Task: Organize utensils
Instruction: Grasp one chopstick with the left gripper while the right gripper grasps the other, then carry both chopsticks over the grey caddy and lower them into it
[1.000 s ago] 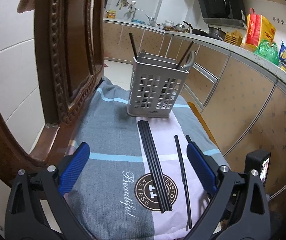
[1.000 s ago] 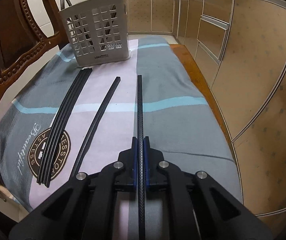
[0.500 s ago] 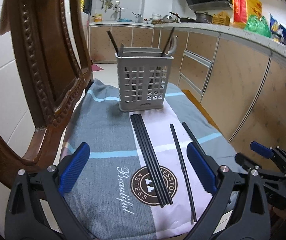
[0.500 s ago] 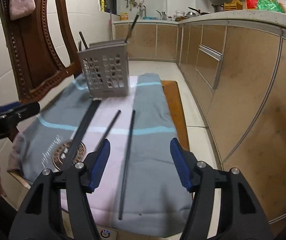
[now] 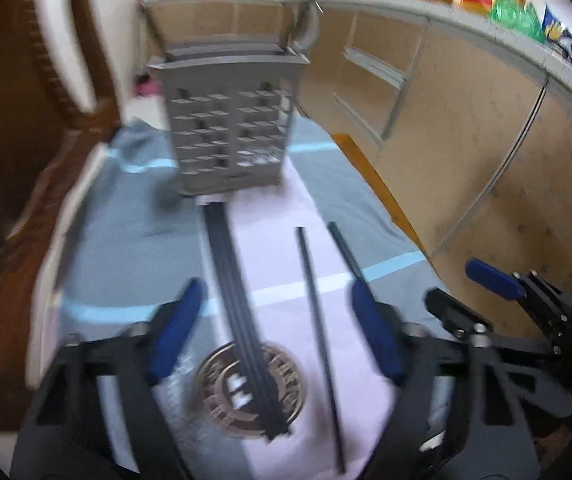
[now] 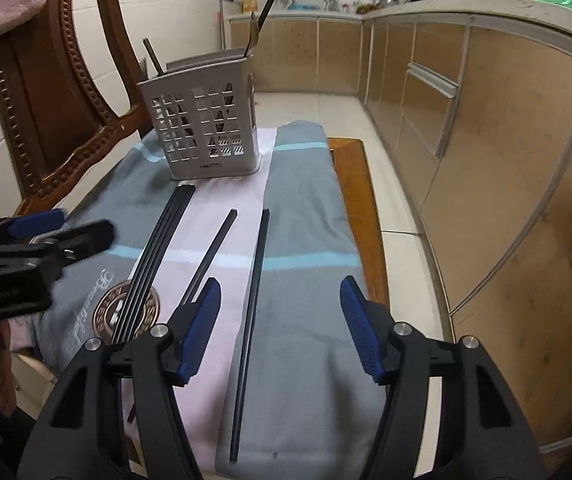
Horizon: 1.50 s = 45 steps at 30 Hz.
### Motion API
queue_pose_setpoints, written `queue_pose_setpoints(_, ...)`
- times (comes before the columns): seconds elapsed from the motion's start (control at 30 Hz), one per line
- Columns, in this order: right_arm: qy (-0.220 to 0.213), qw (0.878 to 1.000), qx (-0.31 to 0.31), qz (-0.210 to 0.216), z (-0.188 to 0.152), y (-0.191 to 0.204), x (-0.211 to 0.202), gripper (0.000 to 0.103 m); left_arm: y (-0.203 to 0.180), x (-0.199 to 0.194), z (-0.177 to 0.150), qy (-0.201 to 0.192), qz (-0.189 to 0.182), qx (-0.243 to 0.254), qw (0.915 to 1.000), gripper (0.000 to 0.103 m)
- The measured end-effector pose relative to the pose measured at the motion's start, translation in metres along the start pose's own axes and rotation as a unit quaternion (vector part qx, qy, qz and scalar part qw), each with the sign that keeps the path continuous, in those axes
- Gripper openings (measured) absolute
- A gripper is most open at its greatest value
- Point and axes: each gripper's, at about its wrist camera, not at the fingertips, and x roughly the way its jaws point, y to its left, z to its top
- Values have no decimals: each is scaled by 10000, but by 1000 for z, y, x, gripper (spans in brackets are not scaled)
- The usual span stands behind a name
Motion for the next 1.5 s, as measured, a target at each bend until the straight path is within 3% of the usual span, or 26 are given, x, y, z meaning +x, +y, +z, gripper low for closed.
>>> queue_pose_setpoints(0.17, 28, 9993, 373, 68, 8, -22, 17, 59, -27, 51, 27, 482, -40, 230, 9986, 63)
queue_pose_setpoints(0.4, 92, 9993, 305, 185, 6, -20, 29, 59, -28, 124, 37, 1243, 228, 91, 9919, 42)
queue_pose_setpoints(0.47, 123, 9992, 309, 218, 7, -20, 32, 59, -29, 129, 38, 1091, 347, 189, 9932, 39)
queue_pose_setpoints(0.5, 129, 9993, 285, 220, 8, -19, 33, 59, -29, 132, 39, 1080, 370, 188, 9933, 28)
queue_pose_setpoints(0.53, 132, 9992, 279, 239, 8, -18, 34, 59, -27, 134, 40, 1068, 373, 135, 9935, 8)
queue_pose_setpoints(0.63, 158, 9992, 215, 283, 12, -13, 37, 59, -16, 134, 43, 1043, 89, -77, 9945, 7)
queue_pose_setpoints(0.8, 236, 9992, 80, 326, 25, -4, 53, 59, 9, 73, 50, 254, -397, -488, 9977, 7)
queue_pose_setpoints(1.0, 667, 9969, -260, 317, 51, 15, 97, 58, 31, -33, 51, -724, -556, -585, 9941, 7)
queue_pose_setpoints(1.1, 1093, 9933, -317, 213, 57, 21, 126, 45, 35, -67, 46, -975, -508, -539, 9925, 7)
queue_pose_setpoints(1.13, 1275, 9910, -326, 226, 57, 23, 134, 36, 36, -78, 45, -1020, -471, -503, 9924, 7)
queue_pose_setpoints(1.2, 1373, 9893, -468, 130, 56, 27, 141, 31, 42, -95, 40, -1143, -371, -455, 9917, 7)
queue_pose_setpoints(1.27, 1462, 9872, -577, 257, 59, 32, 144, 9, 42, -107, 36, -1211, -285, -402, 9914, 7)
queue_pose_setpoints(1.4, 1336, 9885, -481, 524, 62, 24, 130, 7, 43, -126, 36, -1292, -206, -355, 9908, 7)
queue_pose_setpoints(1.5, 925, 9922, -382, 744, 66, 18, 89, 7, 45, -142, 35, -1324, -191, -369, 9903, 7)
